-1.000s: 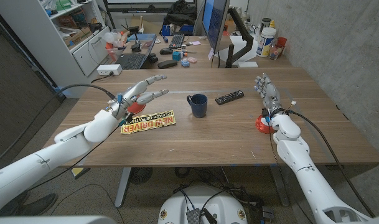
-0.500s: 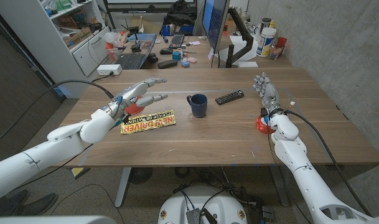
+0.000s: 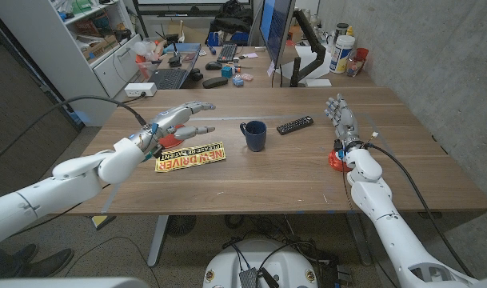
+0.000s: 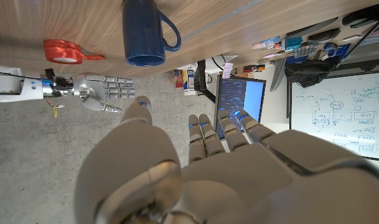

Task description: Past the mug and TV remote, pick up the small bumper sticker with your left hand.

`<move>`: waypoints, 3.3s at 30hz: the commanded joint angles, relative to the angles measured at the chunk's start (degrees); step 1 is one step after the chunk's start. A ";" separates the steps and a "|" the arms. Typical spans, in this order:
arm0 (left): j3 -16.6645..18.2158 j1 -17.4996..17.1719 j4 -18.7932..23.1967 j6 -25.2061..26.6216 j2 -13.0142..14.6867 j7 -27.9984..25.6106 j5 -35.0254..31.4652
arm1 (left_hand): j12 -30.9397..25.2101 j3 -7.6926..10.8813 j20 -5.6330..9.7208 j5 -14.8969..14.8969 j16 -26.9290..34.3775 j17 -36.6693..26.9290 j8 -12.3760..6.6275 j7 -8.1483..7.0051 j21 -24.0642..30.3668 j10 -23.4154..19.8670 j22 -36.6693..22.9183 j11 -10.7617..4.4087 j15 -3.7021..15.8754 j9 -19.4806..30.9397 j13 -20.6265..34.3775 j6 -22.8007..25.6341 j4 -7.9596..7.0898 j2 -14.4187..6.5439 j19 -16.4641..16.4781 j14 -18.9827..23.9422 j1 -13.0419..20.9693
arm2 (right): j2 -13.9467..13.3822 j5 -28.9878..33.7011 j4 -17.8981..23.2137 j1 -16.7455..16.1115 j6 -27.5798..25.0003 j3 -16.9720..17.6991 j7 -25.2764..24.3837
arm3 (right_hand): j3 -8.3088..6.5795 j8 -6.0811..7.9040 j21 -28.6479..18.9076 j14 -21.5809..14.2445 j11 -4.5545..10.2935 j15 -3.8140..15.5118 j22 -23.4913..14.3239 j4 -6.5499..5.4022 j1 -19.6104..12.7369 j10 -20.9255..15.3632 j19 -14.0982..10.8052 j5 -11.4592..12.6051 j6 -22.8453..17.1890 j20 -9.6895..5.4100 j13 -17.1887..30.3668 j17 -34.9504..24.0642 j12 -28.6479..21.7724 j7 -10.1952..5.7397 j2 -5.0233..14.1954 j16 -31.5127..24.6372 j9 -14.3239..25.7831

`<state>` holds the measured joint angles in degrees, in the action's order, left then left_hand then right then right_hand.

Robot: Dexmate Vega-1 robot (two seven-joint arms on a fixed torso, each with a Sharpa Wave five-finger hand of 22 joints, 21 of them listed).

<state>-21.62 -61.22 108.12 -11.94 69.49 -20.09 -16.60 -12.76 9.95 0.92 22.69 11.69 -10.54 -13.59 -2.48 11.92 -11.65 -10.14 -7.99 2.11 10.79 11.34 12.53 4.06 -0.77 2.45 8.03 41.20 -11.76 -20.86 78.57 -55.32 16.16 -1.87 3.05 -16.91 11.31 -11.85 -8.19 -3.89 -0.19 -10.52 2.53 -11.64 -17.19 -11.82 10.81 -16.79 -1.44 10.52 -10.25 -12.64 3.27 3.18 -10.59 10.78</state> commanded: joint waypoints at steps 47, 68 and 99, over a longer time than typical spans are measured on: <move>-2.95 0.81 3.48 11.69 8.68 -0.56 -8.79 | -0.01 0.64 0.27 0.67 0.19 -0.24 -0.60 -2.26 0.21 -2.47 -0.20 -2.31 4.65 0.31 0.40 2.22 2.67 1.02 1.85 2.86 4.82 | 0.45 -0.57 0.22 -0.99 0.51 -0.38 -0.72 | 0.32 -0.04 0.16 -0.61 -0.03 -0.18 -0.10 0.47 0.51 -0.61 -0.16 0.32 -0.74 -0.14 0.17 -0.09 0.02 0.07 -0.15 0.01 0.10; -5.95 4.36 4.36 11.71 9.51 4.93 -14.00 | -0.02 0.49 -1.10 0.87 0.24 -0.30 -0.94 -2.94 0.23 -3.67 -0.33 -2.74 5.43 0.29 0.44 3.48 3.08 1.66 2.12 3.79 5.64 | 0.67 -0.40 0.12 -0.85 0.27 -0.11 -1.22 | 0.46 0.03 0.25 -0.74 -0.06 -0.15 -0.11 0.53 0.62 -0.89 0.03 0.37 -0.98 -0.15 0.17 -0.09 -0.03 0.05 -0.24 -0.01 0.10; -10.37 14.46 -0.80 1.92 5.46 12.91 -24.57 | 0.26 0.21 -1.04 1.43 0.16 -0.40 -0.83 -3.54 0.45 -4.03 -0.47 -3.20 5.95 0.34 0.48 3.63 2.98 2.05 2.83 4.26 5.75 | 0.93 0.10 2.57 -2.49 0.05 0.61 -4.35 | 0.63 0.00 0.27 -0.81 0.02 -0.12 -0.12 0.60 0.76 -0.97 0.14 0.43 -1.07 -0.03 0.18 -0.09 0.02 -0.05 -0.29 0.01 0.10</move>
<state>-30.29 -50.70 109.43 -5.38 76.68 -10.18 -38.19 -12.76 10.26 -0.12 23.79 11.71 -10.81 -14.19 -5.65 11.92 -15.45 -10.51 -11.35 2.39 10.78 11.60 15.87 6.89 0.89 4.67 11.80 46.48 -10.69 -21.38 79.57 -57.23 16.67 -1.42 0.27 -16.37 11.31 -11.63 -8.30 -3.79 -0.30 -10.52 3.07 -11.34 -17.70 -11.82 11.05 -17.51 -1.44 10.52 -10.26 -12.64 3.38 2.88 -10.59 10.78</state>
